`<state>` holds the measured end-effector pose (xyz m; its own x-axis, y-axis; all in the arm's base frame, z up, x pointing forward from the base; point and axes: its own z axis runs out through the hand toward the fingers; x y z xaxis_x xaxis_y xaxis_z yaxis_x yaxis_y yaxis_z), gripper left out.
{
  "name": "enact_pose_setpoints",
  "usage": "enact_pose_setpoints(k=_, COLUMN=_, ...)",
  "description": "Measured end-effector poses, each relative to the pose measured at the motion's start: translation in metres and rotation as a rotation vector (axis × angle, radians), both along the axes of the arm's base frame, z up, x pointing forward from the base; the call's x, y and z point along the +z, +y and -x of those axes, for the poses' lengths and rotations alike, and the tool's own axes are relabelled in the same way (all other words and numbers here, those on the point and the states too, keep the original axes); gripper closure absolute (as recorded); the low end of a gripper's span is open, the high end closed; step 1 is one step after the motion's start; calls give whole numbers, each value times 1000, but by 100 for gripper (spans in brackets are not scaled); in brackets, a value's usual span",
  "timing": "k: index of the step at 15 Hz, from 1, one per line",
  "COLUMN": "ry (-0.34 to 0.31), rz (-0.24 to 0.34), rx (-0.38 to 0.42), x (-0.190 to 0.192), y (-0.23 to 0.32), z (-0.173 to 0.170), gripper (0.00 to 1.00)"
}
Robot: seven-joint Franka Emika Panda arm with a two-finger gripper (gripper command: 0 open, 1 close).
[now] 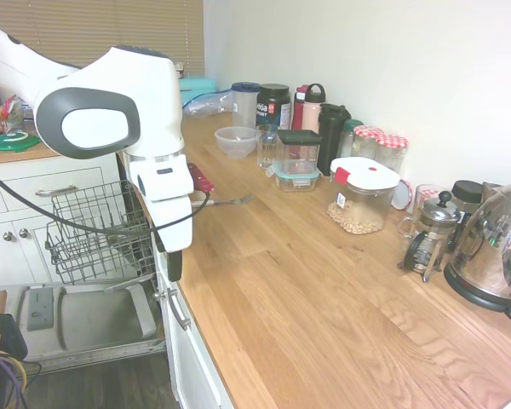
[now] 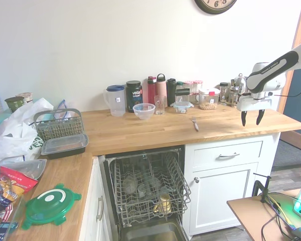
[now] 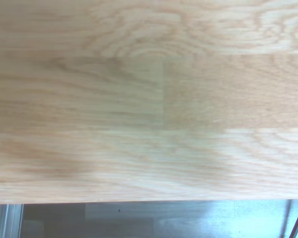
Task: Put the fork in the dishwasher
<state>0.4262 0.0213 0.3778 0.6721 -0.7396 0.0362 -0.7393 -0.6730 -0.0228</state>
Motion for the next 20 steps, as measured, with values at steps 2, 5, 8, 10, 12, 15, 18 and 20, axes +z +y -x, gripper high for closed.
enact_pose_setpoints(k=2, ry=2, rz=0, rx=1, x=-1, y=1, z=0, gripper=0)
enact_pose_setpoints(k=5, ry=1, rz=-17, rx=32, x=-4, y=24, z=0, gripper=0)
enact_pose_setpoints(k=8, ry=-24, rz=-45, rx=75, x=2, y=73, z=3, gripper=0)
enact_pose_setpoints(k=10, ry=-80, rz=-55, rx=85, x=17, y=109, z=0, gripper=0)
enact_pose_setpoints(k=12, ry=-135, rz=-72, rx=85, x=30, y=140, z=-9, gripper=0)
enact_pose_setpoints(k=15, ry=-148, rz=-80, rx=79, x=26, y=175, z=-39, gripper=0)
enact_pose_setpoints(k=18, ry=-174, rz=-64, rx=39, x=19, y=224, z=-66, gripper=0)
enact_pose_setpoints(k=20, ry=-160, rz=-68, rx=-47, x=12, y=260, z=-73, gripper=0)
